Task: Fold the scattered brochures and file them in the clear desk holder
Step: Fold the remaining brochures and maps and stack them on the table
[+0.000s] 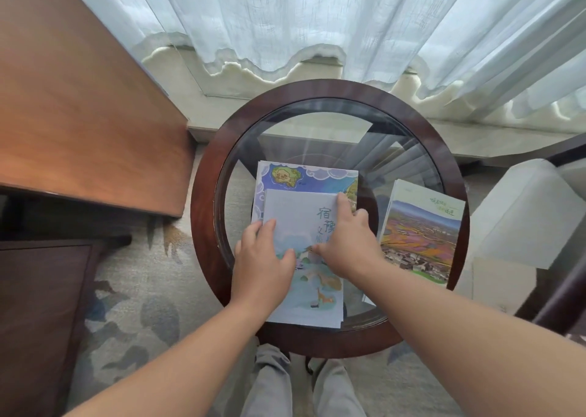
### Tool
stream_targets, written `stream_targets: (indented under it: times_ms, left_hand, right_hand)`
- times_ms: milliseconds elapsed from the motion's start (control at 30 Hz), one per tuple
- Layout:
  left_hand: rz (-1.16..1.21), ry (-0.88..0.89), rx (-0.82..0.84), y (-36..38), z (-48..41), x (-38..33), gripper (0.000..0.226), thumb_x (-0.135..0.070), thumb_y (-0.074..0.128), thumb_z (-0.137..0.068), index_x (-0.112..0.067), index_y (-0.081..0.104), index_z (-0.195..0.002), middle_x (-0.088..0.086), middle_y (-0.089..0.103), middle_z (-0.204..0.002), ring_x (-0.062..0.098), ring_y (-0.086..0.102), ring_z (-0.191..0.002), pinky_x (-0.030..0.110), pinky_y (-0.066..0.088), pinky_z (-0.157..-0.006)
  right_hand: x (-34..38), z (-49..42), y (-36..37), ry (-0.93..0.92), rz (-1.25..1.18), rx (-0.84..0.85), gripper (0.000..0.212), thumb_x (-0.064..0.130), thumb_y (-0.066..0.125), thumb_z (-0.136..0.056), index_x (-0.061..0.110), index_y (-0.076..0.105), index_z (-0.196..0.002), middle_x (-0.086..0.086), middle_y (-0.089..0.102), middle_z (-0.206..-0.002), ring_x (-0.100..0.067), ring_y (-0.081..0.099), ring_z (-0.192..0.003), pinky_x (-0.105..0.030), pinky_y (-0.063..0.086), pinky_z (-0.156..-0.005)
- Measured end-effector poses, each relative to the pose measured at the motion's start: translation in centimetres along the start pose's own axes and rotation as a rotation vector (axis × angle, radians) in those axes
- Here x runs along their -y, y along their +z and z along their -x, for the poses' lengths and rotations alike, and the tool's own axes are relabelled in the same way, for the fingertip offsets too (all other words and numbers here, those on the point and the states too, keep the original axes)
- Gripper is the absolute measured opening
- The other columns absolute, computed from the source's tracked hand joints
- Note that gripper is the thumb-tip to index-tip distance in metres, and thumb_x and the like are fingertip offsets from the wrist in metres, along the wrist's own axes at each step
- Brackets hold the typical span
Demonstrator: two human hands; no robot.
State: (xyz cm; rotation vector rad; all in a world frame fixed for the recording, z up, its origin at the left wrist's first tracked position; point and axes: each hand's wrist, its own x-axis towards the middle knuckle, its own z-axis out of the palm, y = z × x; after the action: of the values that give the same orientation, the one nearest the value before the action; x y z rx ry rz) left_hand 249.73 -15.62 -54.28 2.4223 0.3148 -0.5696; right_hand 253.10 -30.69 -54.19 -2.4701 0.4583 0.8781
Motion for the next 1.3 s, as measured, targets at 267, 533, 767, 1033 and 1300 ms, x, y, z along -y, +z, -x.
stream_targets:
  times_ms: [267,533,767,1033,1300]
  left_hand:
    - [-0.187,0.099,0.044,0.4,0.0,0.2,0.079,-0.043,0.065,-0.085,-0.021,0.023,-0.149,0.005,0.024,-0.146,0.026,0.028,-0.132,0.038,0.038,-0.101]
    - [-0.359,0.109,0.046,1.2,-0.2,-0.9,0.098,-0.054,0.067,-0.081,-0.017,0.008,-0.15,0.014,0.017,-0.148,0.031,0.028,-0.13,0.039,0.039,-0.102]
    - [-0.549,0.282,-0.006,2.3,-0.3,-1.2,0.101,-0.065,0.054,-0.083,-0.009,0.004,-0.152,0.018,-0.004,-0.159,0.036,-0.002,-0.146,0.047,0.006,-0.119]
    - [-0.709,0.406,0.067,7.0,-1.5,-2.0,0.103,-0.078,0.011,-0.085,-0.005,-0.037,-0.139,0.015,-0.043,-0.147,0.029,-0.039,-0.138,0.051,-0.025,-0.112]
    - [-0.638,0.589,0.219,5.3,5.7,2.9,0.087,-0.064,0.043,-0.085,-0.004,0.033,-0.147,0.018,0.026,-0.157,0.031,0.023,-0.146,0.047,0.021,-0.111]
  right_hand:
    - [-0.2,-1.0,-0.7,-0.07,0.118,-0.028,0.092,0.023,0.072,-0.083,0.024,0.009,-0.151,-0.016,0.037,-0.131,-0.038,0.06,-0.099,-0.035,0.04,-0.07]
    - [0.3,-2.4,-2.5,-0.105,0.165,0.05,0.068,0.025,0.076,-0.082,0.018,0.031,-0.132,-0.017,0.046,-0.124,-0.038,0.058,-0.103,-0.036,0.04,-0.07]
    - [0.4,-2.5,-2.9,-0.146,0.252,0.028,0.061,0.027,0.076,-0.082,0.018,0.034,-0.124,-0.012,0.042,-0.117,-0.037,0.06,-0.093,-0.038,0.042,-0.065]
    - [-1.0,-3.0,-2.1,-0.21,0.283,-0.083,0.045,0.021,0.065,-0.088,0.022,0.033,-0.119,-0.009,0.042,-0.115,-0.038,0.061,-0.089,-0.037,0.039,-0.06]
    - [-1.2,-3.2,-2.4,-0.201,0.235,-0.02,0.068,0.037,0.08,-0.076,0.026,0.027,-0.119,-0.003,0.039,-0.109,-0.03,0.054,-0.079,-0.036,0.037,-0.057]
